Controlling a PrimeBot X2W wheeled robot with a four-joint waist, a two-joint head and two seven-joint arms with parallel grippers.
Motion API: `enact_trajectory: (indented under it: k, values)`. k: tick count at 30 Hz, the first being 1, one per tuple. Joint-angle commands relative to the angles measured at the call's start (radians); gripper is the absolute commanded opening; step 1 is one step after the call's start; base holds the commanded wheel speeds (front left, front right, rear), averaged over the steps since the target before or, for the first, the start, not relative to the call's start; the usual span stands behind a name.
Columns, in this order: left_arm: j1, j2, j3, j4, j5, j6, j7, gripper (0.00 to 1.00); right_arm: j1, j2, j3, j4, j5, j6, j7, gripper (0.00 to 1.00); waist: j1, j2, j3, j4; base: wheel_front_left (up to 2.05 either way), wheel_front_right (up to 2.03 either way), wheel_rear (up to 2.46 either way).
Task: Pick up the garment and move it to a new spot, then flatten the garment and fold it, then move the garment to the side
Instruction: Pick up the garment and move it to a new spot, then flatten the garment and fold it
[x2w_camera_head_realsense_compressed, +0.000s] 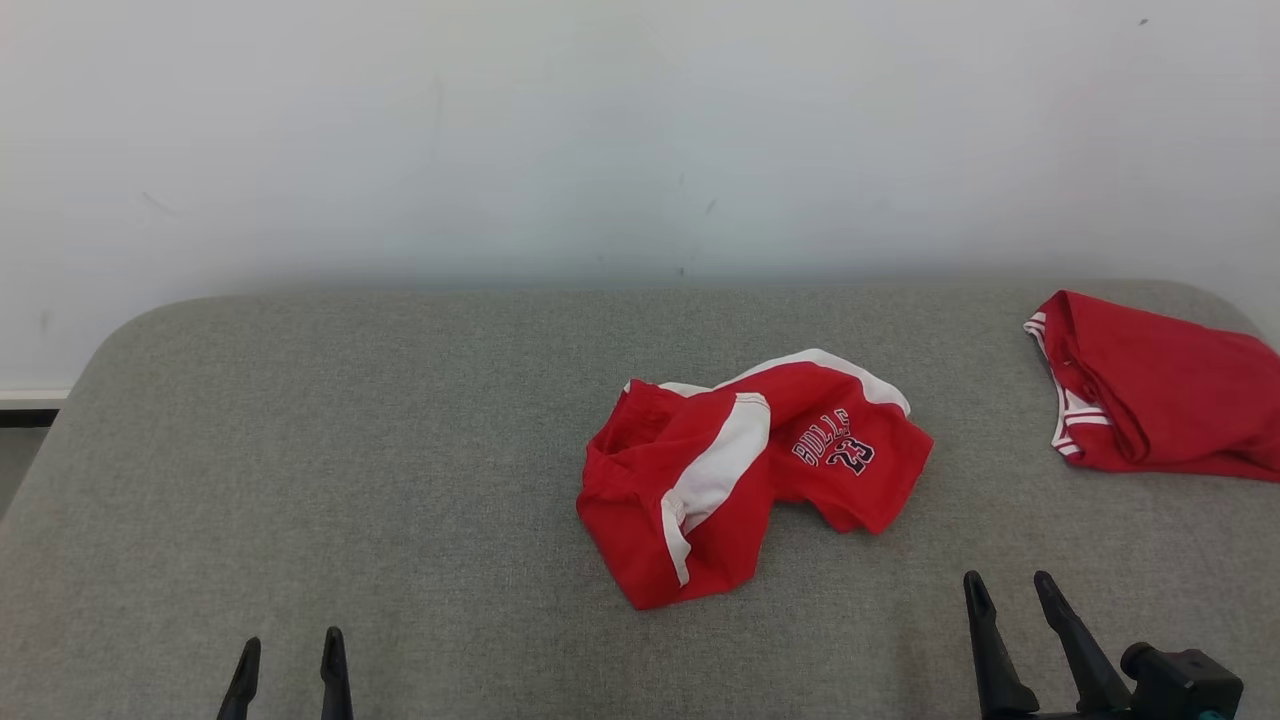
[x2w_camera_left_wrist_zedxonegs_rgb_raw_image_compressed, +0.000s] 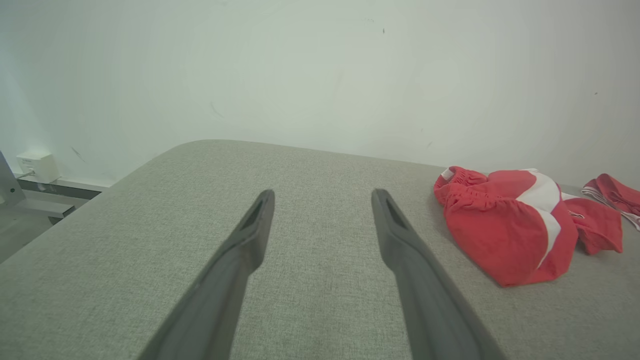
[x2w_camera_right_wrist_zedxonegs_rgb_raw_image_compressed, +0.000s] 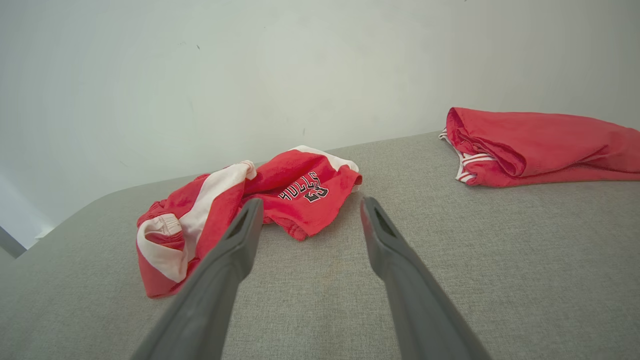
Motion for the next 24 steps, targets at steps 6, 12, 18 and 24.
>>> enact_trajectory:
  k: [6,12,18,24]
  values:
    - [-0.005,-0.009,0.012,0.007,0.013,-0.01,-0.003,1.0,-0.003,-0.001,-0.002,0.001,0.002,0.001,-0.004,1.0,-0.0001,0.0,0.001,-0.002,0.0,0.0,0.0]
    - [-0.005,-0.013,0.02,0.011,0.018,-0.015,-0.003,1.0,-0.002,-0.004,-0.004,0.001,0.002,0.001,-0.003,1.0,-0.0001,0.0,0.002,-0.002,0.0,0.0,0.0]
    - [-0.01,-0.02,0.028,0.019,0.025,-0.024,-0.003,1.0,-0.005,-0.004,0.002,0.001,0.007,0.001,-0.002,1.0,-0.0001,0.0,0.003,0.002,0.0,0.0,0.0]
    - [-0.022,-0.029,0.025,0.02,0.034,-0.028,-0.003,1.0,-0.085,-0.041,0.059,0.04,0.008,0.001,0.022,1.0,-0.0001,0.0,0.015,0.011,0.0,0.0,0.0]
